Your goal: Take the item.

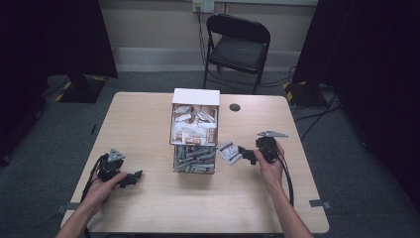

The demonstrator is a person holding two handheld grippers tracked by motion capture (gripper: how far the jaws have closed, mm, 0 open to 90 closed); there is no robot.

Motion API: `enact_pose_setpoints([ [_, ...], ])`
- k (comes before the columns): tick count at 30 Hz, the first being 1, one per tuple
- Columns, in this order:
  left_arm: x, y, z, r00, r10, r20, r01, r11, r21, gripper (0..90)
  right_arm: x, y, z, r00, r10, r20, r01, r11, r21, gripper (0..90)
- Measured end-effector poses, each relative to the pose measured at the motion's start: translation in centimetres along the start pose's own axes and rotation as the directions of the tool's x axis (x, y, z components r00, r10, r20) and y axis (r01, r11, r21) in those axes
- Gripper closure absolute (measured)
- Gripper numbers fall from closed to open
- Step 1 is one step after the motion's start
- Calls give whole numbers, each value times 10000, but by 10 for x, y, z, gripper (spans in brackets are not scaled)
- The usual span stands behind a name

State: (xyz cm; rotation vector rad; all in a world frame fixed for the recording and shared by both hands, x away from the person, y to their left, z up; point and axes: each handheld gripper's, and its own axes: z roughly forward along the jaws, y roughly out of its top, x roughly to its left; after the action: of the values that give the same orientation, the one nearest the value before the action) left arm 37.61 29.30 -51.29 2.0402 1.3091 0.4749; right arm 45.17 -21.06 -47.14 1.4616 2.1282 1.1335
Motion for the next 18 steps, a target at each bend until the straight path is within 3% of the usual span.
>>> enact_pose_setpoints([
  [18, 0, 0, 0, 10000, -2, 0, 2, 10000, 0, 0, -7, -14, -62, 9985, 217, 508, -205, 9995, -249, 150],
])
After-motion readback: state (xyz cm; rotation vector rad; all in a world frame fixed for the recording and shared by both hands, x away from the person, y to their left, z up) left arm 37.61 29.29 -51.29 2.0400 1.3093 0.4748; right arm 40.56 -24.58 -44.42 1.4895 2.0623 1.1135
